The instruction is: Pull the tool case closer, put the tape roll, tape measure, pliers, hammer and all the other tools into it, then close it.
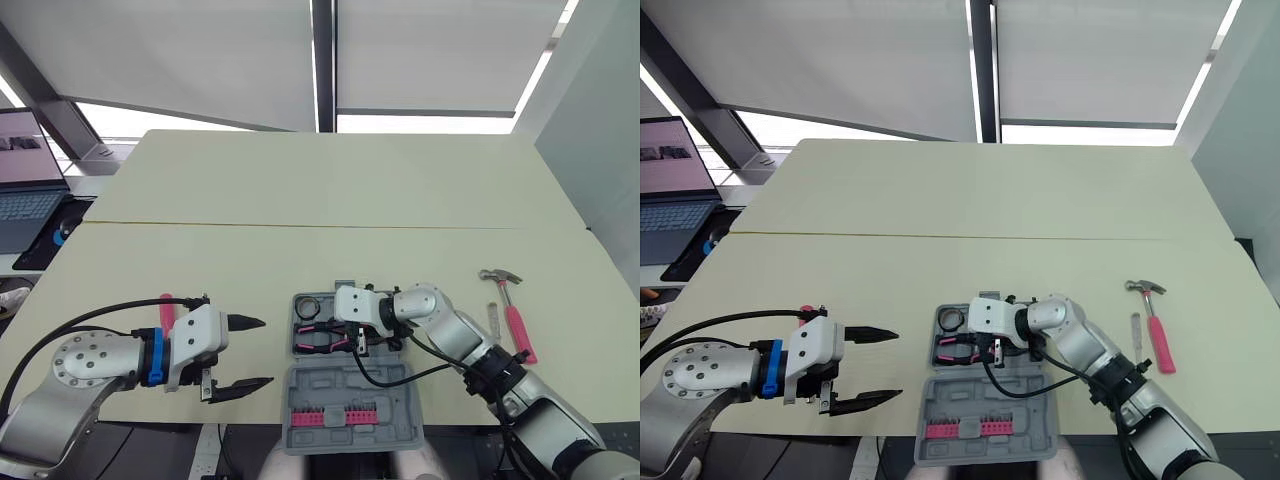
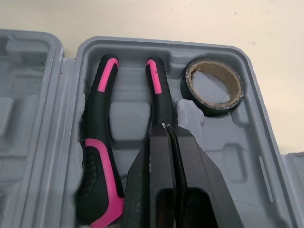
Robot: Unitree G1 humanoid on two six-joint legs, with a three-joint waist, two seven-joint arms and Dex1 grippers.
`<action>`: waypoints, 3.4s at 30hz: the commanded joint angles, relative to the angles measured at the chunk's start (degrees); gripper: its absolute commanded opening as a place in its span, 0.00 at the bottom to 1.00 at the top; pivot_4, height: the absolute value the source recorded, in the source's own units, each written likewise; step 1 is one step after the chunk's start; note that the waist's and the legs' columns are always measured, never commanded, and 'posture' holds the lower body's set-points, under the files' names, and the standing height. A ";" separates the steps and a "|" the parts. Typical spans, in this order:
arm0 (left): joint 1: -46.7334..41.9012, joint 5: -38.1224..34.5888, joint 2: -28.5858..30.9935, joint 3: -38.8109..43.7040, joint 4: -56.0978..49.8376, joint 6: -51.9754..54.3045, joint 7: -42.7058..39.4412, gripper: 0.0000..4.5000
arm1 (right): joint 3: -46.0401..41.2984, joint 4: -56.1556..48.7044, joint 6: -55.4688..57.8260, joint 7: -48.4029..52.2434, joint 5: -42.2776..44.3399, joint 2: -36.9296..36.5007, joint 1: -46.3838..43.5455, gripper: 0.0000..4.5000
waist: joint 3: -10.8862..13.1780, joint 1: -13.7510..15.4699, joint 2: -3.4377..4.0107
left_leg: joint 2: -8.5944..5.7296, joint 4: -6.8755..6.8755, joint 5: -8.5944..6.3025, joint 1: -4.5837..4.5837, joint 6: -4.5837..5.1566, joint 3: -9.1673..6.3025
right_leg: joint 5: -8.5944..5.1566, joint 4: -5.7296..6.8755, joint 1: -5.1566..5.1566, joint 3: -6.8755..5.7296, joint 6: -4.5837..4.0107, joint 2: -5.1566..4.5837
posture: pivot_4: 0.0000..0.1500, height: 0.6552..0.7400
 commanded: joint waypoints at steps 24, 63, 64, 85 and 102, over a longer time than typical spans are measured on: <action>-0.24 7.74 -3.53 -4.48 15.51 -9.06 -1.16 0.31 | -29.16 -19.45 -1.86 9.54 22.67 -24.03 22.39 0.00 | 0.02 0.24 0.02 | 0.04 -0.05 -0.02 -0.04 0.03 -0.17 | 0.00 -0.21 0.18 0.00 0.00 0.00 | 1.00 1.00; -16.51 19.67 -16.41 -20.48 29.22 -14.12 2.83 0.01 | -18.51 -16.79 -0.16 2.04 14.20 -13.93 24.74 0.00 | 0.00 0.29 0.00 | 0.02 0.09 0.01 0.18 0.01 -0.04 | 0.00 0.08 0.24 -0.01 0.00 0.04 | 1.00 1.00; -17.17 19.87 -16.79 -20.28 29.81 -14.22 3.34 0.01 | -18.63 -17.00 0.52 1.99 14.40 -13.75 24.39 0.00 | 0.00 0.29 0.00 | 0.02 0.09 0.01 0.18 0.01 -0.04 | -0.01 0.08 0.24 -0.01 0.00 0.04 | 1.00 1.00; -27.55 23.65 -20.23 -20.92 43.17 -18.28 3.96 0.01 | -16.49 -6.47 1.59 1.35 10.67 -10.30 14.99 0.00 | -0.01 0.29 0.00 | -0.03 0.15 0.02 0.15 -0.02 -0.03 | 0.00 0.11 0.22 -0.02 0.01 0.05 | 1.00 1.00; -29.73 25.23 -20.61 -20.37 48.20 -21.97 4.29 0.01 | -16.96 -3.89 -0.37 0.55 9.68 -9.11 14.24 0.00 | -0.15 0.26 -0.02 | -0.02 0.15 0.03 0.23 -0.02 -0.03 | 0.01 0.14 0.25 -0.02 0.01 0.06 | 1.00 1.00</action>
